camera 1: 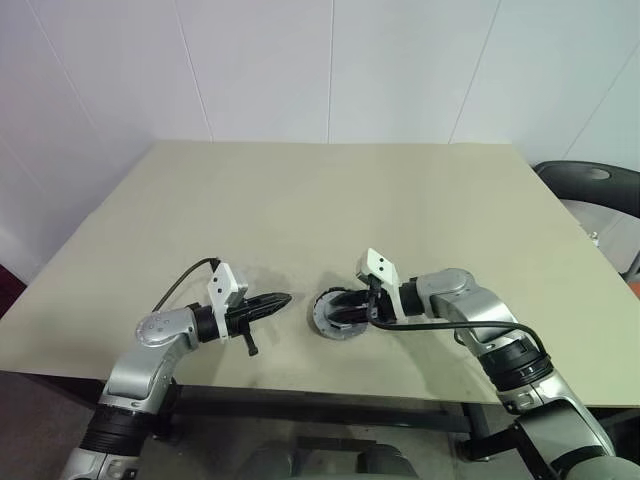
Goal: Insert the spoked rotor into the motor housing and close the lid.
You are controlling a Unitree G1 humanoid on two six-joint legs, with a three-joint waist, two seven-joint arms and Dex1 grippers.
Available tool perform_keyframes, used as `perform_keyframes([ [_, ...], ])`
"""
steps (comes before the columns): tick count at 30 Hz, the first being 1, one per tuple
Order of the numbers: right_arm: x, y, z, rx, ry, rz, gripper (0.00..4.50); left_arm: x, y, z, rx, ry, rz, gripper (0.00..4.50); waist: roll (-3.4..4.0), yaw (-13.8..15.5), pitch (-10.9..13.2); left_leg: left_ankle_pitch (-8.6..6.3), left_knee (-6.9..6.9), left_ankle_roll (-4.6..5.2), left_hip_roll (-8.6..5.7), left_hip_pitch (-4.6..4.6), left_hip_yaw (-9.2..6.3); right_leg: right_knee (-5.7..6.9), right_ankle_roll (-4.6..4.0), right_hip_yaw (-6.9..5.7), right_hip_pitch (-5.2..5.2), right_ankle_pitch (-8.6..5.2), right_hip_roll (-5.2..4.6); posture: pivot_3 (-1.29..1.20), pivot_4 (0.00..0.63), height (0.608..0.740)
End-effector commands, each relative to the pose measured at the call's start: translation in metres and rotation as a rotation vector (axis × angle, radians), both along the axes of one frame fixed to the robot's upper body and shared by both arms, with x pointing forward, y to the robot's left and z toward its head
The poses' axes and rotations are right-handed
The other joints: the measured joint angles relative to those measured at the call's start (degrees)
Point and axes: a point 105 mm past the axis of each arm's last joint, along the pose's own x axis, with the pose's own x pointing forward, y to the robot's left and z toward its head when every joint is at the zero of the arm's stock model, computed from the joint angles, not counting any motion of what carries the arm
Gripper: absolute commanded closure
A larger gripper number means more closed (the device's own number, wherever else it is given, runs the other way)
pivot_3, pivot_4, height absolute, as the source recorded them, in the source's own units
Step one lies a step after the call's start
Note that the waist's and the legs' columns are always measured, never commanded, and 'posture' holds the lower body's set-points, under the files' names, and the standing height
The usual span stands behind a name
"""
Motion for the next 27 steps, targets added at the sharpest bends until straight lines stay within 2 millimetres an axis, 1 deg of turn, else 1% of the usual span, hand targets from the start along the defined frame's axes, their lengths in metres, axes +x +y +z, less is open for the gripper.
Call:
perform_keyframes([
  [1, 0.001, 0.006, 0.001, 0.037, 0.001, -0.025, 1.57, 0.003, 0.0, 0.008, 0.013, -0.051, 0.001, 4.5, 0.0, 0.0, 0.0, 0.0, 0.01, 0.0, 0.0, 0.01, 0.0, 0.0, -0.01, 0.0, 0.01, 0.01, 0.0, 0.0, 0.0, 0.74],
  [5, 0.0, 0.008, -0.001, 0.038, 0.001, -0.028, 0.17, 0.004, 0.001, 0.004, 0.02, -0.049, 0.004, 4.5, -0.01, 0.1, 0.0, 0.0, 0.03, 0.0, -0.01, 0.02, 0.01, 0.0, 0.0, 0.0, 0.0, 0.03, 0.0, 0.0, 0.0, 0.74],
  [6, 0.0, 0.007, -0.002, 0.028, 0.001, -0.029, 0.03, 0.004, 0.001, 0.003, 0.02, -0.049, 0.004, 4.5, -0.01, 0.1, 0.0, 0.0, 0.02, 0.0, -0.01, 0.02, 0.01, -0.01, 0.01, 0.0, -0.01, 0.03, 0.0, 0.0, 0.0, 0.74],
  [8, 0.0, 0.005, -0.005, 0.013, -0.002, -0.031, 0.03, 0.004, 0.001, 0.003, 0.021, -0.049, 0.005, 4.5, -0.01, 0.1, 0.0, 0.0, 0.02, 0.0, -0.01, 0.02, 0.0, -0.01, 0.01, 0.0, -0.02, 0.04, 0.0, 0.0, 0.0, 0.74],
  [12, -0.002, -0.006, -0.017, -0.069, -0.004, -0.017, 0.03, 0.004, 0.001, 0.003, 0.023, -0.05, 0.005, 4.5, -0.02, 0.1, 0.0, 0.0, 0.03, 0.0, -0.01, 0.02, 0.01, -0.01, 0.01, 0.0, -0.01, 0.04, 0.0, 0.0, 0.0, 0.74],
  [16, 0.004, -0.027, -0.032, -0.173, 0.001, -0.05, 0.03, 0.004, 0.0, 0.002, 0.024, -0.051, 0.003, 4.5, -0.09, 0.1, -0.1, 0.0, 0.03, 0.0, -0.02, 0.05, 0.03, -0.01, 0.01, 0.0, 0.02, 0.03, -0.01, 0.0, 0.0, 0.74],
  [20, 0.008, -0.042, -0.034, -0.197, 0.001, -0.076, 0.03, 0.004, 0.0, 0.002, 0.028, -0.052, 0.006, 4.5, -0.14, 0.2, -0.1, 0.0, 0.02, 0.0, -0.01, 0.33, 0.05, -0.05, 0.0, 0.01, 0.32, 0.02, -0.02, 0.0, 0.0, 0.74],
  [23, 0.017, -0.042, -0.028, -0.163, -0.032, -0.116, 0.03, 0.004, 0.0, 0.002, 0.031, -0.053, 0.007, 4.5, -0.12, 0.2, -0.1, -0.02, -0.02, 0.01, -0.01, 0.84, 0.04, -0.19, -0.15, 0.0, 0.87, -0.1, -0.04, 0.0, 0.0, 0.74],
  [27, 0.016, -0.036, -0.027, -0.139, -0.034, -0.106, 0.03, 0.006, 0.0, 0.001, 0.034, -0.054, 0.008, 4.5, -0.12, 0.2, -0.1, -0.02, 0.08, 0.0, -0.01, 0.85, 0.05, -0.18, -0.02, 0.0, 0.93, -0.17, -0.06, 0.0, 0.0, 0.74],
])
